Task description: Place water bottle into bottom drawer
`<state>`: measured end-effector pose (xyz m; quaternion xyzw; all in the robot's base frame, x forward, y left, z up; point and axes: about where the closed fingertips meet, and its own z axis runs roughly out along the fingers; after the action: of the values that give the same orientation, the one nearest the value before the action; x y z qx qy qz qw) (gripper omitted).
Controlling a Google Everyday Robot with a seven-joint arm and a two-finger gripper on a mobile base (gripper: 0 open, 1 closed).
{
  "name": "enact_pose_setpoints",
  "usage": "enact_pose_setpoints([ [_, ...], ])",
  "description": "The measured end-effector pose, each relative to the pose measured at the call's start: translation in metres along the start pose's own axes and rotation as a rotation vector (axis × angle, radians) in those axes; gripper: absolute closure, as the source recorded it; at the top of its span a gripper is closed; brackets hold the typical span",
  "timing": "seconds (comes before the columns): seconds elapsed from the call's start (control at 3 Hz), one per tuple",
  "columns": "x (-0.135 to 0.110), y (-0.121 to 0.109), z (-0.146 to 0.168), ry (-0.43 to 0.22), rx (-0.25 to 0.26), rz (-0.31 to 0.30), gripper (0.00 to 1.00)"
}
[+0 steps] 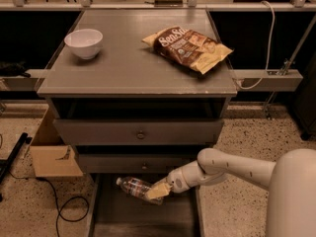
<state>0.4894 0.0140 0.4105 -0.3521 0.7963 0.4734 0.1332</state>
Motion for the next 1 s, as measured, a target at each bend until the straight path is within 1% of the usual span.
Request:
enact_pose_setpoints([
  [0.33, 0.019, 0.003, 0.003, -0.003, -0.011, 0.016, 1.0],
  [0.67, 0.029, 0.002, 0.009, 0.005, -0.001, 0.021, 1.0],
  [1.0, 0.032, -0.008, 0.015, 0.015, 0.008, 0.033, 1.0],
])
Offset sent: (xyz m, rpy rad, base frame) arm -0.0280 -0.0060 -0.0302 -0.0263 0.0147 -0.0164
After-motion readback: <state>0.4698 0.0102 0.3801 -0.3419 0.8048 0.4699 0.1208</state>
